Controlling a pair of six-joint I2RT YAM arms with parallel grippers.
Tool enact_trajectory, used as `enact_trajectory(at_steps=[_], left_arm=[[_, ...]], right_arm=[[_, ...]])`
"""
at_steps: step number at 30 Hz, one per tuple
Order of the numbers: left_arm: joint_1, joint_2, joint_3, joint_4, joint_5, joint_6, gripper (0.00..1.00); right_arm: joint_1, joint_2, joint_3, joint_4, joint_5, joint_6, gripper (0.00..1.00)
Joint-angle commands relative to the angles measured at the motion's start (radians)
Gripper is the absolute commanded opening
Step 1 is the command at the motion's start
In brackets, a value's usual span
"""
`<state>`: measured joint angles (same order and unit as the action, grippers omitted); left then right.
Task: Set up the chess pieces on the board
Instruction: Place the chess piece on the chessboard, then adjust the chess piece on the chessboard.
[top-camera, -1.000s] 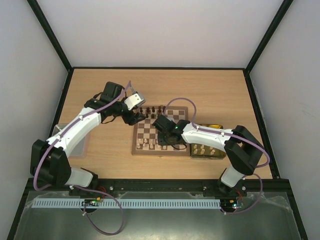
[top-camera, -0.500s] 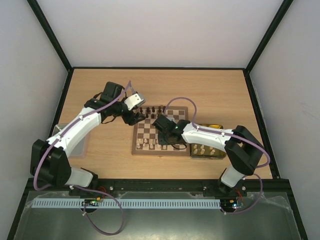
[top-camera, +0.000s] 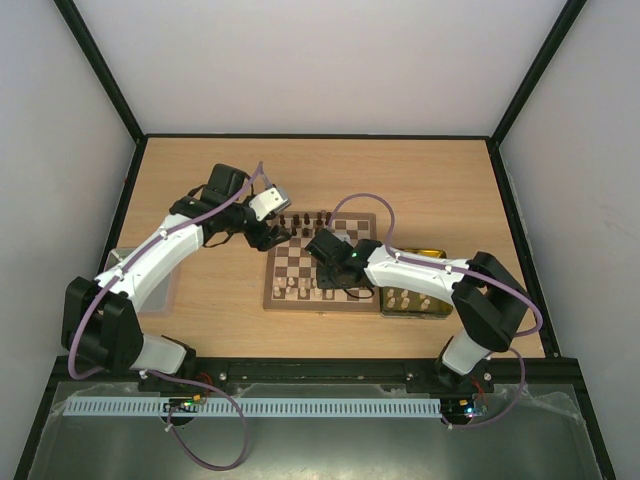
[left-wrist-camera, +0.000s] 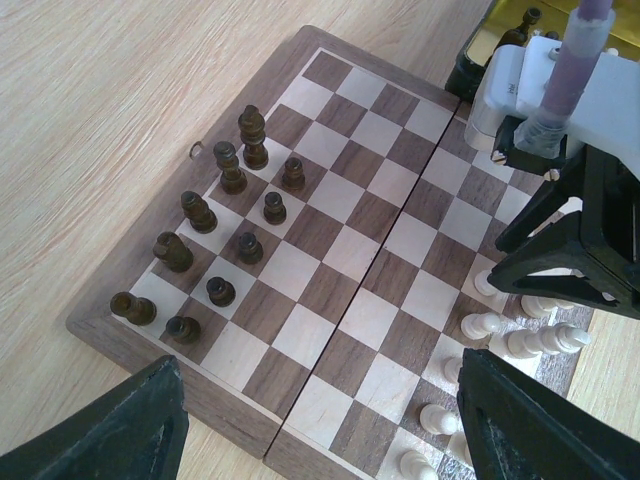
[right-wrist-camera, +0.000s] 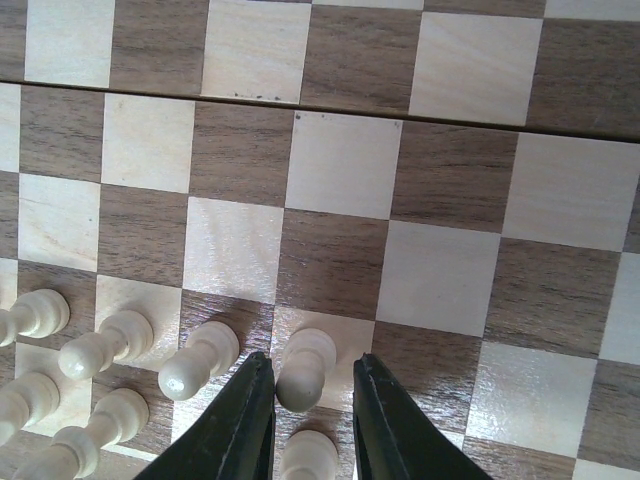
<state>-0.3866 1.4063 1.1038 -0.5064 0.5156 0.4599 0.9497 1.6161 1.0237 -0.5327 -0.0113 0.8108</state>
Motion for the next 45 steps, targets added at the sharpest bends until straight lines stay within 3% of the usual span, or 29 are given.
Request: enact_trajectory(at_steps=[1, 18, 30, 39, 45], left_arm=[[0.006, 0.013, -0.014, 0.004, 0.012, 0.001, 0.75], [0.006, 0.02, -0.008, 0.002, 0.012, 0.002, 0.75], [-0.002, 0.014, 0.031, -0.068, 0.005, 0.051, 0.74], [-0.098, 0.019, 0.048, -0.149, -0.047, 0.121, 0.68], [-0.152, 0.03, 0.067, -0.165, -0.058, 0.126, 0.61]], right_arm=[[0.007, -0.038, 0.029, -0.029, 0.032, -0.002, 0.22], [0.007, -0.063, 0.057, -0.067, 0.04, -0.005, 0.22], [-0.03, -0.196, -0.006, -0.092, 0.093, 0.027, 0.25], [-0.038, -0.278, -0.102, -0.069, 0.04, 0.043, 0.18], [-0.038, -0.342, -0.157, -0.081, 0.089, 0.078, 0.2]])
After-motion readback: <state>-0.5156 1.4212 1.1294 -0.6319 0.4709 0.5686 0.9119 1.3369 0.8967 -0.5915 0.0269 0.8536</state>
